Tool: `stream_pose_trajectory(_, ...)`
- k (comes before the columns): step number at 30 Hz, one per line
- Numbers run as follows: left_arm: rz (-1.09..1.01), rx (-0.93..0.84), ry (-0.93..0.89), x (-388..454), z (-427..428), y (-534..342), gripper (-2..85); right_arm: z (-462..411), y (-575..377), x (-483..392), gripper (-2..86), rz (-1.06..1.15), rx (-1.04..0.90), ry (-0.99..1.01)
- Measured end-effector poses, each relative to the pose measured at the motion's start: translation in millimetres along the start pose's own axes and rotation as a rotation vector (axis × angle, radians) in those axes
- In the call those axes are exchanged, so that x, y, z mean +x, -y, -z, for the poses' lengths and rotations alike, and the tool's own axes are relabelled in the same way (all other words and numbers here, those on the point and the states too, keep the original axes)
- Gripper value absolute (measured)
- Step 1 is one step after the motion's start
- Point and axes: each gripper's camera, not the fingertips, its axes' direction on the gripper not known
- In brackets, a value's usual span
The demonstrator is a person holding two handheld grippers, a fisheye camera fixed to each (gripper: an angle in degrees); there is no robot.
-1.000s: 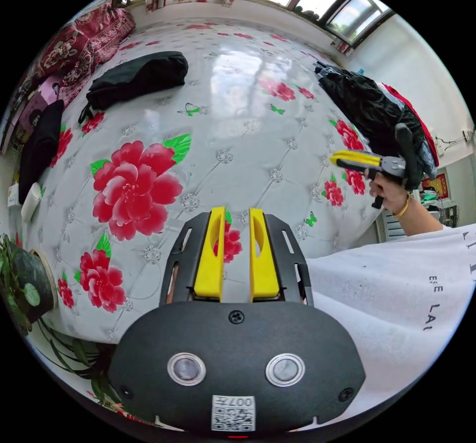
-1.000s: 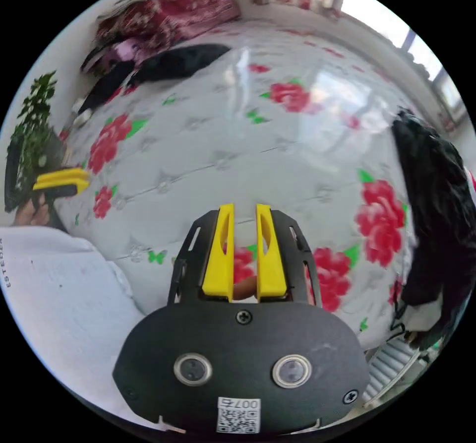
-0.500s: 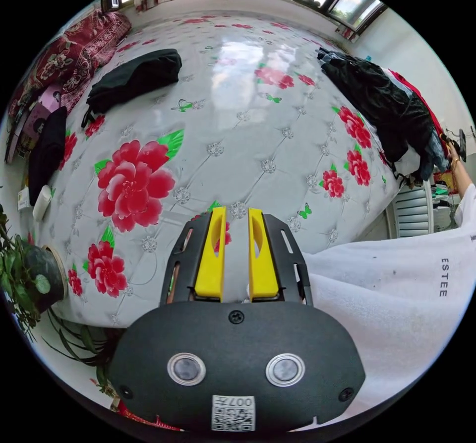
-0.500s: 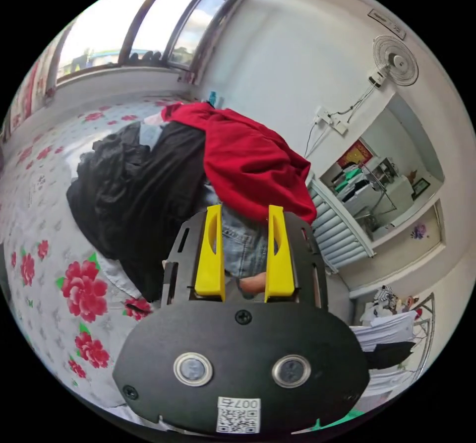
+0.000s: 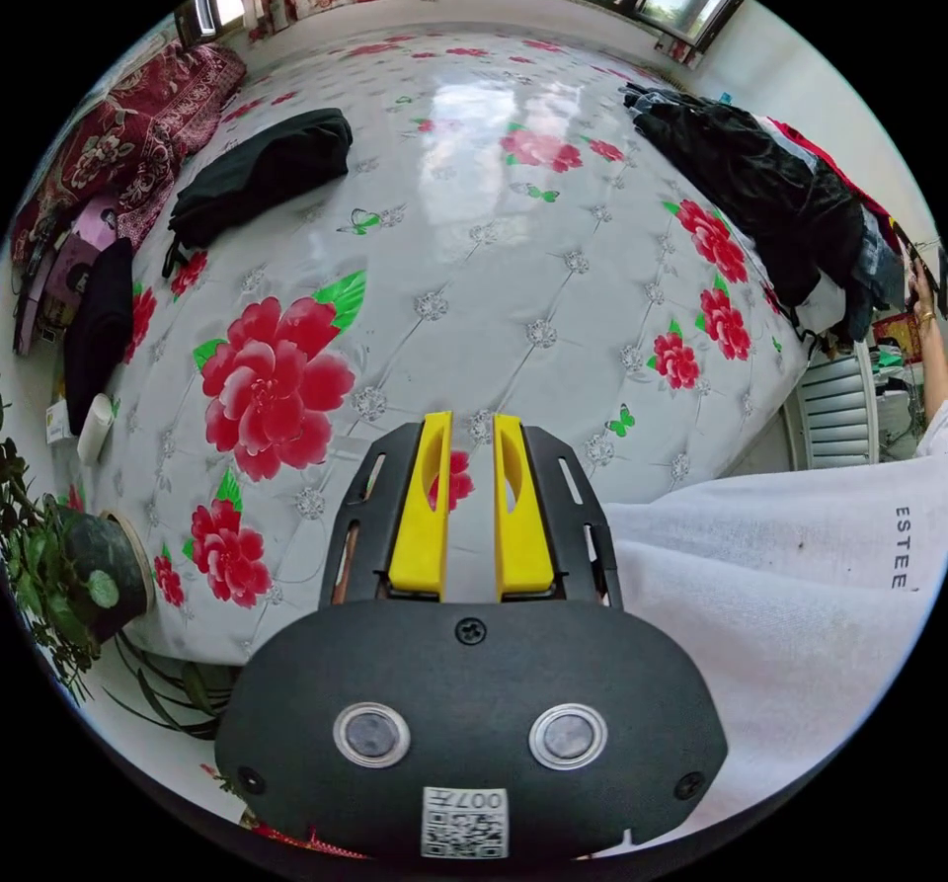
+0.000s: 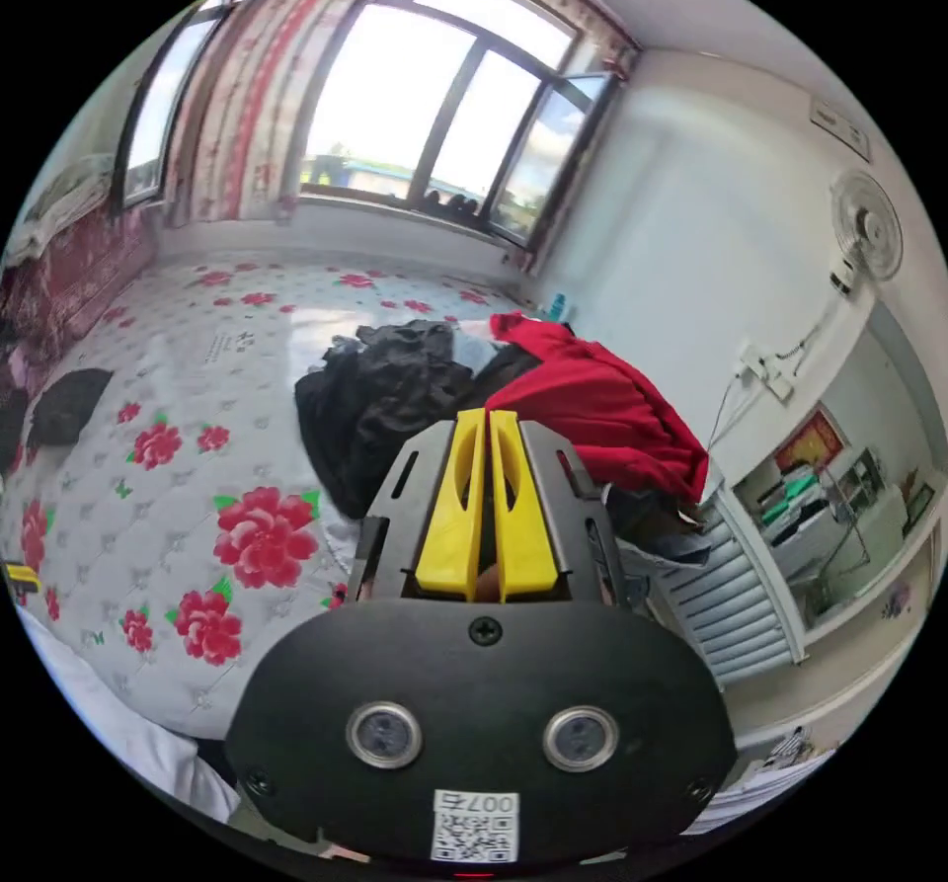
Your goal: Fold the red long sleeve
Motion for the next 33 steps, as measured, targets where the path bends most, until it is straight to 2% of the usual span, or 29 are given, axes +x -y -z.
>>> stream_pose_trajectory(2,-0.004,0.027,-0.016,-4.2,2.1,-2.5,6.9,11.9,-0.1,-36.1,-0.2,0.085,0.031,0.064)
stream_pose_trajectory(7,-0.020,0.109,-0.040,-13.7,16.5,-14.0,7.1,46.7,-10.6,-136.9,-0.2,0.258,0.127,0.443)
stream_pose_trajectory(10,-0.043,0.169,-0.054,-18.3,27.9,-27.4,7.7,68.3,-19.5,-219.0,-0.2,0.391,0.160,0.833)
stream_pose_trajectory(12,-0.054,0.213,-0.076,-23.8,33.5,-40.8,8.2,80.4,-30.8,-293.9,-0.2,0.475,0.133,1.231)
stream_pose_trajectory(15,-0.034,0.247,-0.090,-36.0,34.7,-61.1,8.9,94.4,-55.0,-395.4,0.0,0.598,0.000,1.493)
stream_pose_trajectory(17,-0.003,0.248,-0.086,-46.6,31.7,-74.4,9.1,100.2,-71.4,-441.7,0.4,0.684,-0.115,1.451)
stream_pose_trajectory(20,0.045,0.194,-0.007,-66.5,19.9,-97.2,9.2,99.2,-97.2,-464.7,1.8,0.840,-0.169,1.335)
stream_pose_trajectory(24,0.115,0.182,0.074,-99.4,19.3,-133.9,9.5,51.1,-117.6,-450.6,4.4,0.819,-0.264,1.102)
stream_pose_trajectory(29,0.178,0.197,0.081,-132.6,24.5,-152.1,9.9,23.0,-114.9,-450.8,6.7,0.738,-0.329,1.075)
stream_pose_trajectory(33,0.137,0.191,-0.037,-128.5,14.9,-134.0,11.8,34.3,-96.5,-497.4,8.1,0.803,-0.273,1.101)
